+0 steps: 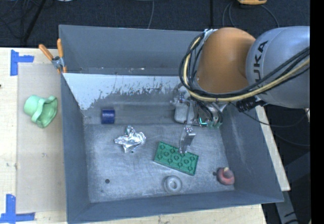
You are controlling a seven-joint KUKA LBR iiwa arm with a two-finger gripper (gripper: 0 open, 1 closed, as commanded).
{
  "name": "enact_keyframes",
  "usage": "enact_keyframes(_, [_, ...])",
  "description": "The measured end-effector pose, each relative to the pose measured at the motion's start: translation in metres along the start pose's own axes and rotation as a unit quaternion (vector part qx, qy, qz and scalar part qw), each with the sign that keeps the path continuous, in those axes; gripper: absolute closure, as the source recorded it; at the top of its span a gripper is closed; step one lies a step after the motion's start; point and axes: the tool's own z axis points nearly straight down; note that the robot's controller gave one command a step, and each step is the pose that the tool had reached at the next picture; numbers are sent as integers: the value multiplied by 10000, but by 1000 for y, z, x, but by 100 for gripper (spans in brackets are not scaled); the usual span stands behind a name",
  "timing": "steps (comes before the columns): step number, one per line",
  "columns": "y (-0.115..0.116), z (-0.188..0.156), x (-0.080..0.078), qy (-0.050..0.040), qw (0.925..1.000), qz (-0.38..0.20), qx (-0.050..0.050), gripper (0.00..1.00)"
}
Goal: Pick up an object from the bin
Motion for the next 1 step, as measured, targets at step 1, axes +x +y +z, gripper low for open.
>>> enact_keyframes(1, [-9,103,-3,-42,9992,-399,-11,0])
